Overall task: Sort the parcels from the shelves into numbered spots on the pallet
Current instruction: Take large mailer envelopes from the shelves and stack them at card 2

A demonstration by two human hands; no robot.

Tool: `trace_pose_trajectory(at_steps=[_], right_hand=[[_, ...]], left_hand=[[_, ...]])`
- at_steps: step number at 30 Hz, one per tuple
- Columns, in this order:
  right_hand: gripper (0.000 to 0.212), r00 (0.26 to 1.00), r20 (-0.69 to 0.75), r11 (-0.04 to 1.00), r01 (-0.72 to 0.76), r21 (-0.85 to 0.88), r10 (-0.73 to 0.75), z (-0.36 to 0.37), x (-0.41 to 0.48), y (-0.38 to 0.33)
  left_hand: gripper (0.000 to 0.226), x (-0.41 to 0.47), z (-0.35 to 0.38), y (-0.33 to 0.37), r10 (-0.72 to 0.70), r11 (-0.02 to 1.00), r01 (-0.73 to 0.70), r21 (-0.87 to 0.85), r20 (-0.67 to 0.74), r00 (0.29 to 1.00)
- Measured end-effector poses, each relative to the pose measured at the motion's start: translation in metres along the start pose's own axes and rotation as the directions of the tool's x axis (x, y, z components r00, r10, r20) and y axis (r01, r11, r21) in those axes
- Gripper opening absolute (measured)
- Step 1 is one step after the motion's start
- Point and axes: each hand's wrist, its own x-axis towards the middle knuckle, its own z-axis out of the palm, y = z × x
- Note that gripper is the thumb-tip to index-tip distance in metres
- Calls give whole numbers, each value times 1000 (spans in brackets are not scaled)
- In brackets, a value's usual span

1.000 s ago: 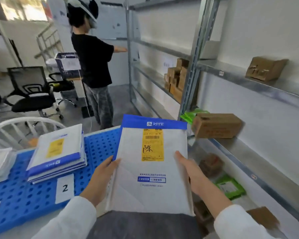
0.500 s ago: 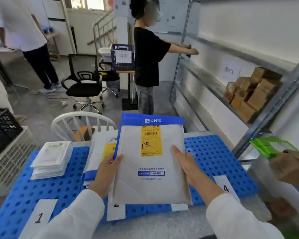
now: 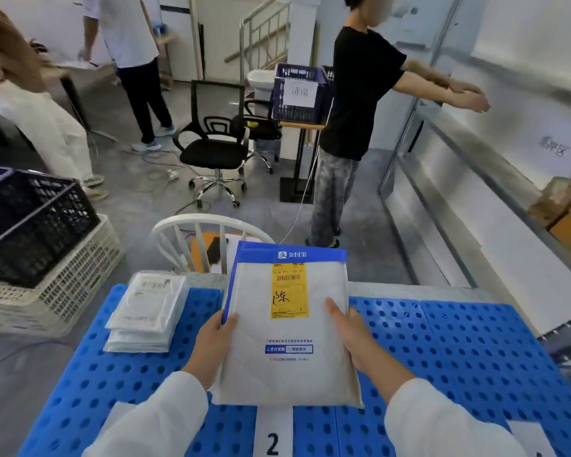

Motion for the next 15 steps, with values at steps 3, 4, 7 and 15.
trace_pose_trajectory(at_steps=[3, 4, 7, 15], right_hand=[[44, 998, -13, 995, -60, -76, 59, 8, 26, 0], [46, 997, -15, 991, -78, -110, 77, 9, 33, 2], [53, 994, 5, 979, -107, -175, 109, 12, 49, 12], [55, 990, -78, 947, -138, -291, 120, 32, 68, 17]], left_hand=[[24, 22, 4, -7, 4, 1000, -4, 24, -34, 999], [23, 27, 6, -10, 3, 1000, -2, 29, -48, 999], [24, 38, 7, -20, -3, 999, 5, 34, -74, 997], [57, 67, -5, -35, -32, 994, 36, 104, -37, 999]])
